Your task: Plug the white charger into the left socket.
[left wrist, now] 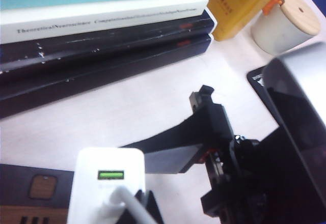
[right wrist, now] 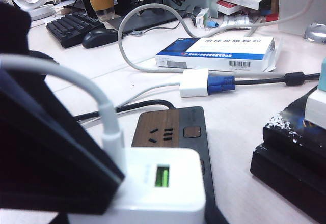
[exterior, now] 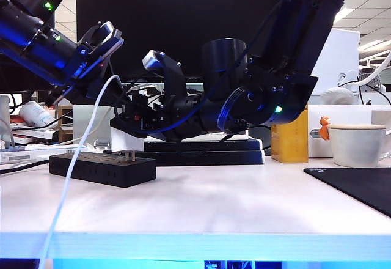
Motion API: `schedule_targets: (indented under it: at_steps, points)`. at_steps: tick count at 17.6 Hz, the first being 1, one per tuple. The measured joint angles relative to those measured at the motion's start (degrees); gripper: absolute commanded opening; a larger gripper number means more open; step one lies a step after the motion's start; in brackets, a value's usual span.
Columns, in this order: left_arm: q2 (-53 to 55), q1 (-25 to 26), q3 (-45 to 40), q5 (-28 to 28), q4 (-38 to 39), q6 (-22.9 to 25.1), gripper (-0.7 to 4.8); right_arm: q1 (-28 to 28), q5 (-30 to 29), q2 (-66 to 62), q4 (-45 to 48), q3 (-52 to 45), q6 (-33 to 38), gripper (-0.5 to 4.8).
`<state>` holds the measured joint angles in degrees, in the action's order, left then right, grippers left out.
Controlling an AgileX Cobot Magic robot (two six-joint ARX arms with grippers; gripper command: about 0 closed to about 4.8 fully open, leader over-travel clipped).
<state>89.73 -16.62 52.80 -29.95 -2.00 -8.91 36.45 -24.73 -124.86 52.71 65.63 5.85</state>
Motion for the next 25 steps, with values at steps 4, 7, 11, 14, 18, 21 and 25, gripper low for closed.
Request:
schedule_targets:
  at_steps: [4, 7, 11, 14, 18, 21, 25]
  points:
    - [0.0, 0.0, 0.0, -0.7, 0.2, 0.0, -0.05, -0.1, -0.4, 0.3, -1.4, 0.1, -1.0, 2.11]
    - [0.2, -0.3, -0.2, -4.1, 2.3, -0.8, -0.05, -0.6, -0.9, 0.4, -2.2, 0.3, -1.4, 2.11]
    - [0.2, -0.3, -0.2, -4.5, 2.4, -1.0, -0.05, -0.9, -1.4, 0.5, -2.7, 0.3, -1.4, 2.11]
    - [0.2, -0.3, -0.3, -4.4, 1.3, -1.7, -0.05, -1.0, -1.5, 0.5, -2.3, 0.2, -1.6, 2.11]
    - [0.2, -0.4, 1.4, -4.4, 0.2, -4.7, -0.05, -1.0, -1.9, 0.5, -1.7, 0.1, -3.8, 2.11]
    - [0.1, -0.4, 4.6, -3.0, 1.0, -4.8, -0.05, -1.0, -1.9, 0.5, -0.7, -0.4, -4.5, 2.11]
    - [0.1, -0.5, 5.2, -0.5, 3.7, -4.0, -0.05, -1.0, -0.1, 0.4, 4.6, -3.2, -4.4, 2.11]
